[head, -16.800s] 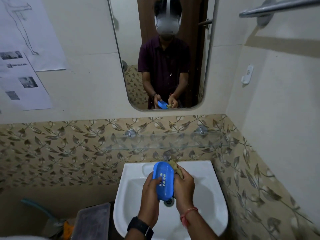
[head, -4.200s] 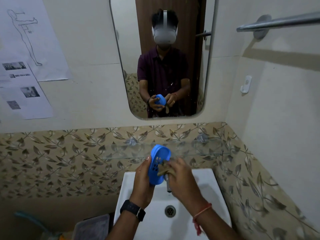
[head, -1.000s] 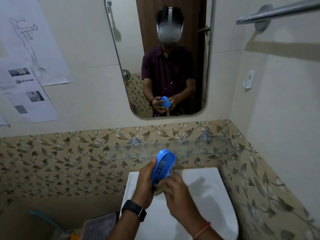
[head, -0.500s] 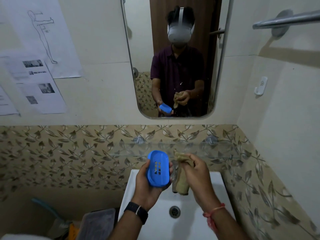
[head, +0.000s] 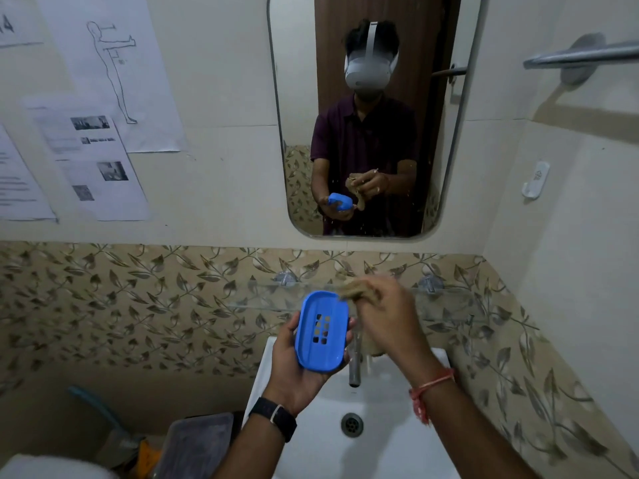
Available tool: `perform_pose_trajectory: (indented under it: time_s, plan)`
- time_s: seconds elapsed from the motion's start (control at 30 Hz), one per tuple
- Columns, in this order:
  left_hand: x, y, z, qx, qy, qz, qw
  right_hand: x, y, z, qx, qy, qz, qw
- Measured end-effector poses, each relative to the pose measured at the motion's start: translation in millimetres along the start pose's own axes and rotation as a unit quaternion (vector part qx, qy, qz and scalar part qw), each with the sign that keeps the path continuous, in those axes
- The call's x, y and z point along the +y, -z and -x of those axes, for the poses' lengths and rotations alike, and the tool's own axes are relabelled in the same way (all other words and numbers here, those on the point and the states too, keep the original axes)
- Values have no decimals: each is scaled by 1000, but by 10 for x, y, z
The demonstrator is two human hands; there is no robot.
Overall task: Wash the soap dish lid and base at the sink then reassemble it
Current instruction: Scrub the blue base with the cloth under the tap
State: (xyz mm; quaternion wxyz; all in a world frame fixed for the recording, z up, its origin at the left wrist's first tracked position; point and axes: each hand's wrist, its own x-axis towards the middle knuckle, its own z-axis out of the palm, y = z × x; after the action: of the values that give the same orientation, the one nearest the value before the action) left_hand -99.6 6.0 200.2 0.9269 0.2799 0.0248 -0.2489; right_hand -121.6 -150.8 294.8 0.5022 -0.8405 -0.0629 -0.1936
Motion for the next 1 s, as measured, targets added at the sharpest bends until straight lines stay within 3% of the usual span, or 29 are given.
perform_pose_trajectory:
  time_s: [0.1,0.2,0.33,0.47,0.53,0.63,0.77,0.9,1.0]
  plan:
    - [-37,-64,-15,25,-22,-13,999,102,-279,112,-50,67,177,981]
    - [-67,-52,-21,37,-30,-50,998,141,-433,192,-48,50,246,967]
    - [-24,-33,-37,53,-65,-99,992,104,-482,334,-110,-11,240,964]
    - [34,38,-31,70,-55,-96,991,99,-209,373,-279,-100,135,946]
    - [50,87,-15,74,-52,-97,991,199,-26,333,-317,-146,75,934]
    - [78,106,5,66,-41,-76,994,304,188,299,-257,-185,10,948]
    - [54,80,-4,54,-34,-72,995,444,337,199,-132,-193,40,971]
    - [3,-5,-11,41,-48,-99,993,268,159,238,-112,-87,56,988]
    - [-8,-50,-13,41,-48,-115,991,212,-78,404,-163,-42,92,982]
